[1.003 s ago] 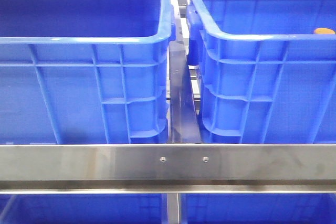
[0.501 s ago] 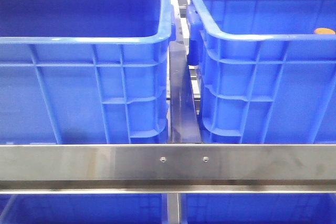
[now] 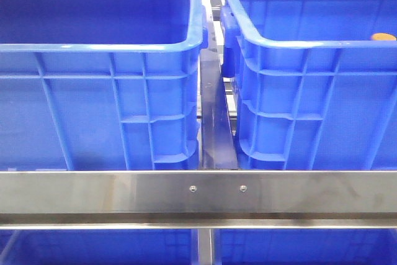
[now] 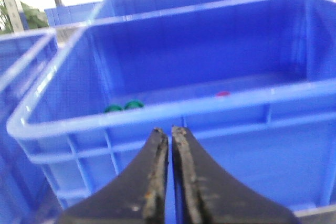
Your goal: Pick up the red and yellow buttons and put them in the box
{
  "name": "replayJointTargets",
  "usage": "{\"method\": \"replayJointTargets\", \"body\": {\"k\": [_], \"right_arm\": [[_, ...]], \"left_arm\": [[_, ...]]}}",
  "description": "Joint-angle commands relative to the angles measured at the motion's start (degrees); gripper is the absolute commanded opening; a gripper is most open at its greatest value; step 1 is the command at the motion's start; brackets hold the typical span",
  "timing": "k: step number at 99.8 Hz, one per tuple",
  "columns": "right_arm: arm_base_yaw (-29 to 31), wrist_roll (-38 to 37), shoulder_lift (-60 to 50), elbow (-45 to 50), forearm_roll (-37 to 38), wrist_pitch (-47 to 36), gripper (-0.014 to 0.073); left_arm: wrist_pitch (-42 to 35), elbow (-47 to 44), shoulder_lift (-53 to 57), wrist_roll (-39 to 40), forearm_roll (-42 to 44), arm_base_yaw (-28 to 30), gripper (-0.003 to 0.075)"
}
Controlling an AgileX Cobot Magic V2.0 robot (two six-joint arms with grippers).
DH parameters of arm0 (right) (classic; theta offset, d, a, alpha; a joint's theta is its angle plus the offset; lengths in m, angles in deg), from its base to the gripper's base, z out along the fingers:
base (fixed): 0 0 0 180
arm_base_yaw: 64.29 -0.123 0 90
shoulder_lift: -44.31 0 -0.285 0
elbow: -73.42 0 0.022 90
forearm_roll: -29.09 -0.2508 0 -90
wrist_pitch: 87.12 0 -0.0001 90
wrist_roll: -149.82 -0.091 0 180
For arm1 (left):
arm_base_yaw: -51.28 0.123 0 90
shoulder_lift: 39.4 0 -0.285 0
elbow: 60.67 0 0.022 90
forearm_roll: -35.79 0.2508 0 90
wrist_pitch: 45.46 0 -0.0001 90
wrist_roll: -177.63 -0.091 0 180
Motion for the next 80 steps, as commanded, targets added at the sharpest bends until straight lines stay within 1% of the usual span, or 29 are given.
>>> {"method": "replayJointTargets", "body": {"k": [1, 80], "right_arm": [[0.14, 0.49, 0.06, -1.51, -4.22, 1.78, -0.0068], [0.14, 0.49, 0.06, -1.51, -4.22, 1.78, -0.0068]], "left_arm": [[-7.72, -2.79, 1.98, -0.02, -0.55, 0.18, -0.0019], [-7.55, -2.79, 1.98, -0.02, -0.7, 0.18, -0.0019]]}}
